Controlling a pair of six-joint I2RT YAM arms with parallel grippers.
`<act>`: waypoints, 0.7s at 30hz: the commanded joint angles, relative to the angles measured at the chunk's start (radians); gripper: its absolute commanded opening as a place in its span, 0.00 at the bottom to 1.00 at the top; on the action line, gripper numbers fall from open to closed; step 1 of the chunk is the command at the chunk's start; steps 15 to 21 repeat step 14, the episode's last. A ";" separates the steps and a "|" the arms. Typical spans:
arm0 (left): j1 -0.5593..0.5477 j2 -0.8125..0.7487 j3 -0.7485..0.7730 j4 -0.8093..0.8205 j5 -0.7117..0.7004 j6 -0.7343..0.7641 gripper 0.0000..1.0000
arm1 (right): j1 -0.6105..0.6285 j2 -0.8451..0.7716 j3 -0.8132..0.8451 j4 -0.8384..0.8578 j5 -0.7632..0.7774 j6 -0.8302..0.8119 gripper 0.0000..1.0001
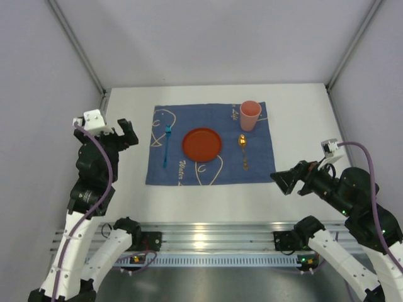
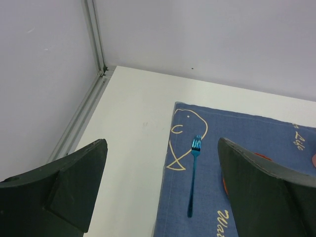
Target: Set the dinner table for one person
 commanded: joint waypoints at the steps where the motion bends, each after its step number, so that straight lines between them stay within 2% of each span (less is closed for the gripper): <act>1: 0.002 0.017 -0.031 0.142 -0.019 0.047 0.99 | -0.010 0.004 0.023 0.023 0.036 0.014 1.00; 5: 0.001 0.071 -0.059 0.202 -0.018 0.069 0.99 | -0.010 0.015 0.020 0.025 0.040 0.022 1.00; 14: 0.004 0.204 -0.234 0.501 -0.094 0.121 0.99 | -0.010 0.031 0.017 0.023 0.082 0.040 1.00; 21: 0.004 0.204 -0.234 0.501 -0.094 0.121 0.99 | -0.010 0.031 0.017 0.023 0.082 0.040 1.00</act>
